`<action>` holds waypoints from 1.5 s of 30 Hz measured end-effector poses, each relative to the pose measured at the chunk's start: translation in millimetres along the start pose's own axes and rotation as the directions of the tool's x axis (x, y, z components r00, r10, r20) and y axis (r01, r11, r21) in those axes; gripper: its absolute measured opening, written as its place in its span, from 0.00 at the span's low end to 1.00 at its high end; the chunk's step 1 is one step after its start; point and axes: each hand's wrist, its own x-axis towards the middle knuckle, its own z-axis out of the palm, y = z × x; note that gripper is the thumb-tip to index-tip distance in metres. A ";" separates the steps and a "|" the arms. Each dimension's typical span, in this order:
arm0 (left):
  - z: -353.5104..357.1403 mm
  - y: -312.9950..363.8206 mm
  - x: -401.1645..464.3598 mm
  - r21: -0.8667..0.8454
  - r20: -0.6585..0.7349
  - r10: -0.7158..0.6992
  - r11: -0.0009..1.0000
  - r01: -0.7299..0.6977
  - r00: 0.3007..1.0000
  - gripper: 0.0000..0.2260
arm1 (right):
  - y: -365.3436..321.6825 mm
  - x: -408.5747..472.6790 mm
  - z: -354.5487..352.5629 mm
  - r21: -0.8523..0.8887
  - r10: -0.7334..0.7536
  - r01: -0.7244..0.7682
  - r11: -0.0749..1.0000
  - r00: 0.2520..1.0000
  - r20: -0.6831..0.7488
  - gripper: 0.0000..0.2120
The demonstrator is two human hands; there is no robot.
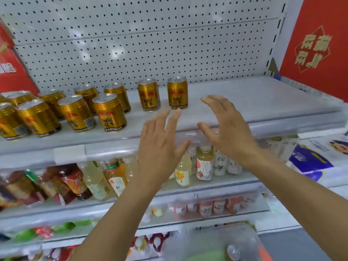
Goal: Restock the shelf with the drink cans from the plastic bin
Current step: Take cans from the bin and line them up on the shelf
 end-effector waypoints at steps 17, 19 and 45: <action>161.1 114.3 -247.4 -0.211 0.688 -0.172 0.882 0.421 0.705 0.31 | 124.3 -313.6 56.9 0.009 0.325 -0.382 0.924 0.797 0.509 0.24; 193.8 116.0 -272.6 -0.192 0.758 -0.148 0.880 0.435 0.635 0.31 | 141.2 -345.5 81.9 -0.074 0.371 -0.428 0.901 0.672 0.641 0.26; 426.0 110.6 -346.3 -0.147 0.944 0.093 0.977 0.153 0.316 0.32 | 194.1 -474.4 242.9 -0.423 0.681 -0.626 0.655 0.247 0.689 0.21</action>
